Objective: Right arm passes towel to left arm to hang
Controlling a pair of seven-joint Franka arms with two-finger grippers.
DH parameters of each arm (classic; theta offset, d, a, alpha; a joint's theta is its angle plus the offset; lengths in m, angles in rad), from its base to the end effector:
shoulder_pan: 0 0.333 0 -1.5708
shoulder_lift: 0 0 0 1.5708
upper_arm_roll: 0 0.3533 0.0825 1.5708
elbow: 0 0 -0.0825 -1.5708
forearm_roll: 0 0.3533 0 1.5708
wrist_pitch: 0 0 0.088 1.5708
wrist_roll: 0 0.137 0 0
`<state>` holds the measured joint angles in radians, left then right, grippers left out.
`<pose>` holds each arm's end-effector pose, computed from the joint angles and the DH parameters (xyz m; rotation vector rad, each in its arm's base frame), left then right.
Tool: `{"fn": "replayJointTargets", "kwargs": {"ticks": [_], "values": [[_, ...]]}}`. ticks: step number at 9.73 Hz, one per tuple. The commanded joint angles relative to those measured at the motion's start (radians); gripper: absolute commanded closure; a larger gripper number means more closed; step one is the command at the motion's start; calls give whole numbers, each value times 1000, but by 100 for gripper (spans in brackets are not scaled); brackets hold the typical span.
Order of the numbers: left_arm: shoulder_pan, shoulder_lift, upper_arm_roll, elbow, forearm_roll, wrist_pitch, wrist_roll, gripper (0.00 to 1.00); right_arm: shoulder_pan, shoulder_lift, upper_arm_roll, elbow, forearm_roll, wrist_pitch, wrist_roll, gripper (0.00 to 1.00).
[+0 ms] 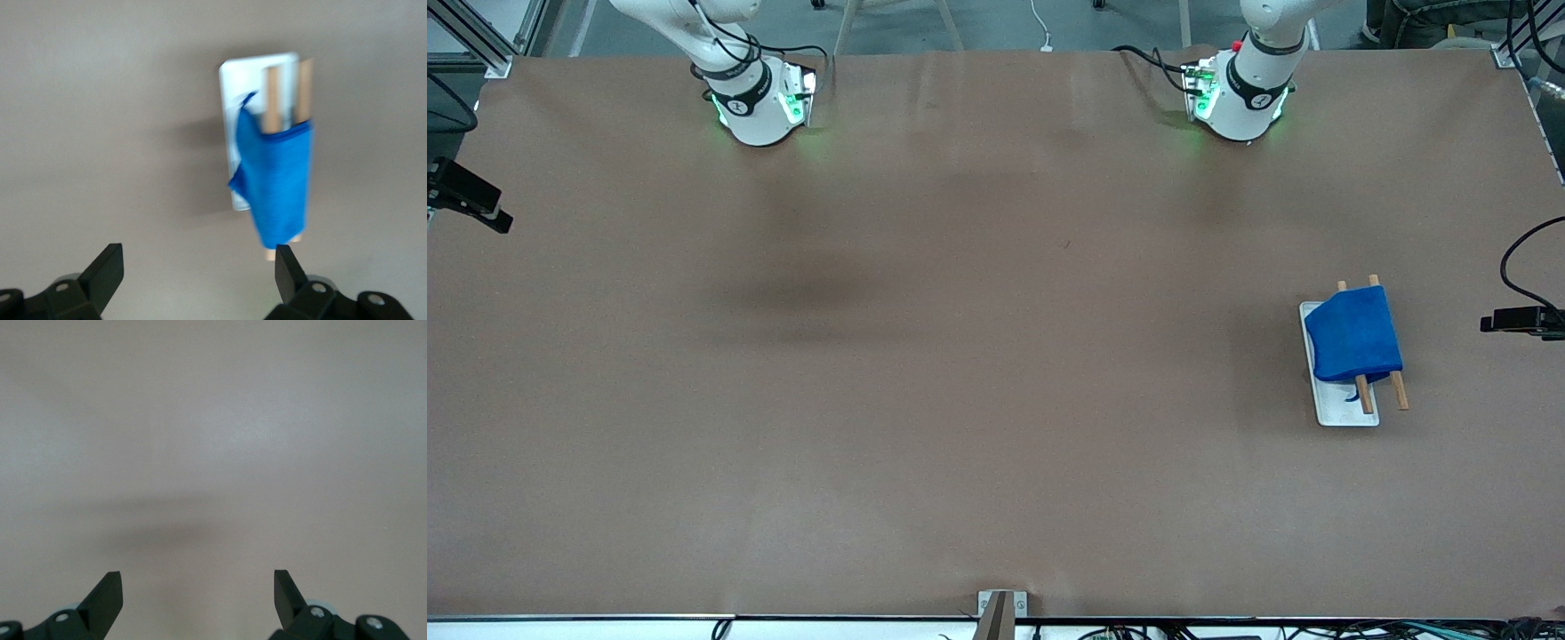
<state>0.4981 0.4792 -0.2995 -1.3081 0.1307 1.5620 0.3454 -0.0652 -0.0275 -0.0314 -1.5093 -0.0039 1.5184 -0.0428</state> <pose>0.6261 0.1849 0.4694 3.0558 -0.2162 -0.2999 0.5078 -0.0500 0.6683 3.1344 -0.0848 0.0569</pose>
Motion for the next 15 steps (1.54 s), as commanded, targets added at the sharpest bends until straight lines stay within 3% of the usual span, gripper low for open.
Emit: {"fn": "replayJointTargets", "kwargs": {"ticks": [1, 4, 7, 8, 11, 13, 14, 15], "values": [[-6, -80, -122, -33, 6, -8, -159, 0, -19, 6, 15, 15, -2, -1, 11, 0], [-1, -131, -254, -34, 7, -8, -357, 0, -21, 14, 15, 15, -2, 9, 3, 0], [-9, -163, -300, -33, 12, -8, -361, 0, -21, 15, 13, 15, -1, 9, 4, 0], [-66, -188, -285, -33, 17, -5, -361, 0, -21, 15, 12, 15, -1, 9, 4, 0], [-339, -287, -8, -54, -15, -8, -355, 0, -21, 17, 13, 15, -1, 11, 3, 0], [-448, -394, 109, -170, -74, -8, -364, 0, -19, 17, 12, 15, -1, 11, 4, 0], [-537, -448, 214, -230, -110, -7, -376, 0, -18, 17, 11, 14, -1, 11, 3, 0], [-558, -500, 239, -291, -114, -1, -378, 0, -18, 17, 13, 14, -1, 11, 3, 0]]}}
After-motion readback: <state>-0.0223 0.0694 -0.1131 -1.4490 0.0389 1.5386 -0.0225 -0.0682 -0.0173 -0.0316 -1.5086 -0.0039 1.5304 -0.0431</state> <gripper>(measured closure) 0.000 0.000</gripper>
